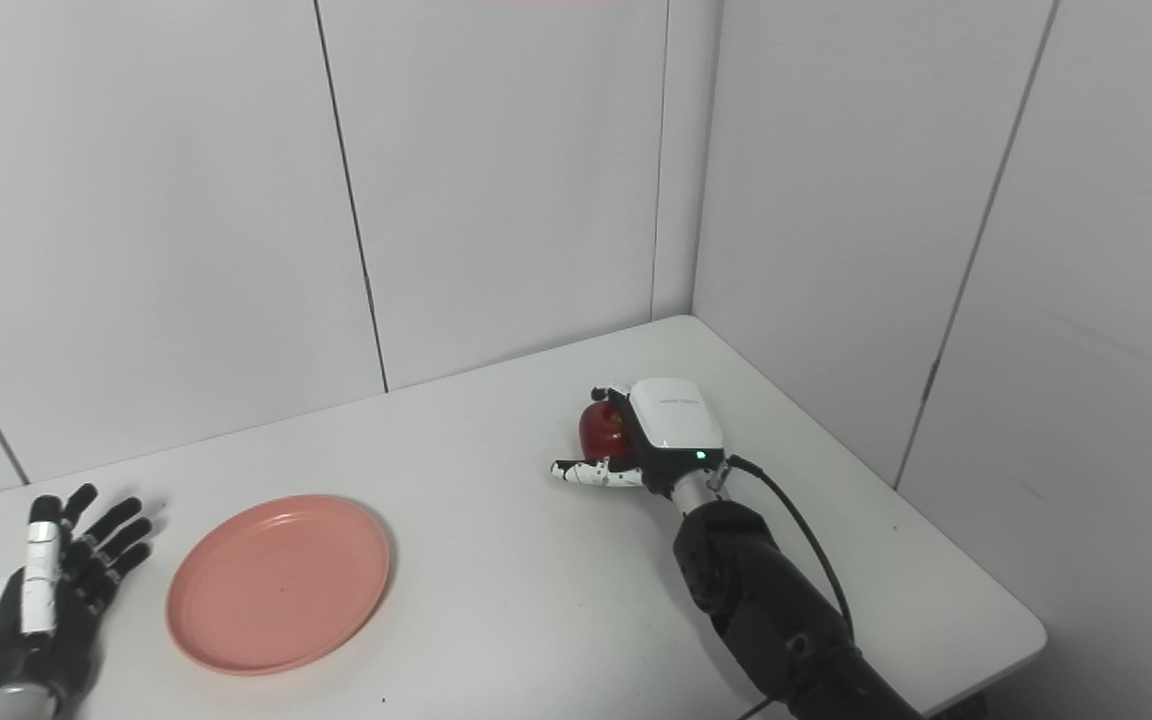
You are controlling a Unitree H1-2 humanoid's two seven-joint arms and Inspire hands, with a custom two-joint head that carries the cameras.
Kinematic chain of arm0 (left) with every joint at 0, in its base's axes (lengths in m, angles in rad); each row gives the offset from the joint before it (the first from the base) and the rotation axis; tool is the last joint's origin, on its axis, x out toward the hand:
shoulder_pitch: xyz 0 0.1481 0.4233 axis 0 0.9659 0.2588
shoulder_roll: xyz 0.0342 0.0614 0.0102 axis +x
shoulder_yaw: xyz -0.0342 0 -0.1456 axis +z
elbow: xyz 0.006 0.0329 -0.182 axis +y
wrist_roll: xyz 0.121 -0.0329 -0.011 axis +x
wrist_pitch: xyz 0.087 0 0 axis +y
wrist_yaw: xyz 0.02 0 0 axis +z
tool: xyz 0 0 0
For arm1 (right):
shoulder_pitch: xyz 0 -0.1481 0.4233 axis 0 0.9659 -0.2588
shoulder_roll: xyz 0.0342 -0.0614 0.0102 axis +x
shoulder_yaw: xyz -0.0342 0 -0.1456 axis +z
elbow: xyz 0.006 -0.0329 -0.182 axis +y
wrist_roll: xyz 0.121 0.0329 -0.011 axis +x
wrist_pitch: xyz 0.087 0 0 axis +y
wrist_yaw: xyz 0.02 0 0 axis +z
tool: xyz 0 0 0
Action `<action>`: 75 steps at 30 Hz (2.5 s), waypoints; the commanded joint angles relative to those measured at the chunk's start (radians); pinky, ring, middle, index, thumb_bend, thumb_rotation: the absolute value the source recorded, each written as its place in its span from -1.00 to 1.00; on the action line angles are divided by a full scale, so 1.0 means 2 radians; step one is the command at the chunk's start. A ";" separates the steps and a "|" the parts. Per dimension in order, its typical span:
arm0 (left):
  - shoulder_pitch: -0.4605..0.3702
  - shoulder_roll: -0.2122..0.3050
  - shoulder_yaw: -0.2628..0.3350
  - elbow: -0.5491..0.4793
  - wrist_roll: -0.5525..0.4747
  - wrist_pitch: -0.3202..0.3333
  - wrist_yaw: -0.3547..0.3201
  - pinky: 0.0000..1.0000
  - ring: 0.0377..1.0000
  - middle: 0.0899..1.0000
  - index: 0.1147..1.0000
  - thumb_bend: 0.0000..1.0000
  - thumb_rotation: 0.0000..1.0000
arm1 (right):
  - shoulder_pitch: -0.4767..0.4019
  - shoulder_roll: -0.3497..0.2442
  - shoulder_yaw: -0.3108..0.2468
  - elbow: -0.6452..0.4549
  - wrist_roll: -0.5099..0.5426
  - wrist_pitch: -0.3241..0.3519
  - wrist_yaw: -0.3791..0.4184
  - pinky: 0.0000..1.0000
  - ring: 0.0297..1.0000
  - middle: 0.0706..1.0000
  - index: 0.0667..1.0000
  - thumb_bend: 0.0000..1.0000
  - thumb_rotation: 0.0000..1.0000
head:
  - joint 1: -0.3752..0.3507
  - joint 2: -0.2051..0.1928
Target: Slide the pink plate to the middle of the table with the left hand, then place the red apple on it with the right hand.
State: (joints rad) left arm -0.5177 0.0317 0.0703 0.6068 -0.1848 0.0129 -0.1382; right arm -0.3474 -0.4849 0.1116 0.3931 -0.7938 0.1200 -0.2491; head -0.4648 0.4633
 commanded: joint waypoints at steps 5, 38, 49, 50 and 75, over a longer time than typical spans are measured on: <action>0.000 0.004 -0.004 0.008 0.009 0.016 0.001 0.72 0.64 0.62 0.82 0.52 0.82 | -0.024 -0.005 -0.011 -0.009 0.011 -0.010 -0.036 -0.27 -0.15 0.00 0.24 0.52 0.24 | 0.000 0.000; -0.003 0.003 -0.002 0.002 0.012 0.023 0.003 0.64 0.62 0.62 0.82 0.55 0.80 | -0.044 -0.012 0.004 0.035 0.024 -0.081 -0.127 -0.84 -0.81 -0.74 -0.54 0.06 -0.14 | 0.007 0.003; 0.006 -0.003 -0.008 -0.019 0.016 0.032 0.007 0.63 0.60 0.59 0.80 0.57 0.81 | -0.043 -0.021 -0.008 -0.066 0.041 -0.032 -0.030 -0.83 -0.79 -0.72 -0.56 0.01 -0.03 | 0.029 0.013; 0.007 -0.004 -0.008 -0.020 0.016 0.032 0.008 0.64 0.60 0.59 0.80 0.57 0.80 | -0.044 -0.021 -0.010 -0.074 0.041 -0.027 -0.021 -0.83 -0.79 -0.72 -0.57 0.01 -0.05 | 0.029 0.013; 0.024 -0.043 -0.013 -0.062 0.030 0.065 0.051 0.58 0.55 0.52 0.72 0.53 0.75 | -0.065 -0.028 -0.021 -0.095 0.045 -0.040 0.025 -0.83 -0.78 -0.70 -0.55 0.02 -0.05 | 0.112 0.022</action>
State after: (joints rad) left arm -0.4739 -0.0444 0.0463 0.4853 -0.1228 0.1044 -0.0404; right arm -0.4179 -0.5203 0.0856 0.2329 -0.7113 0.0543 -0.1900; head -0.2424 0.5077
